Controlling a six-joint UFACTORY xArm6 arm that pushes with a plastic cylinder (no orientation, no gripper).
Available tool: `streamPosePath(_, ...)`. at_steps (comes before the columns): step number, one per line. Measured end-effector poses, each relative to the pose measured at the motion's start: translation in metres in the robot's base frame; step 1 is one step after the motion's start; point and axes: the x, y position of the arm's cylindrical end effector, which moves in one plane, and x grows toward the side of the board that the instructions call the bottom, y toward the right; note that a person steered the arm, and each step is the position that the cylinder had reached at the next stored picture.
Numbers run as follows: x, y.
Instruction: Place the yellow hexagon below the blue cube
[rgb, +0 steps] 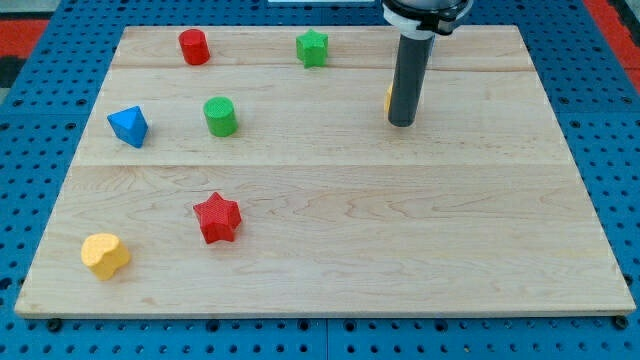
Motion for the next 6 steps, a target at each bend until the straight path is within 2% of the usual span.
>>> streamPosePath(1, 0.000, -0.058)
streamPosePath(2, -0.018, -0.091)
streamPosePath(3, -0.055, -0.080)
streamPosePath(4, -0.061, -0.048)
streamPosePath(5, -0.056, -0.008)
streamPosePath(6, -0.034, -0.003)
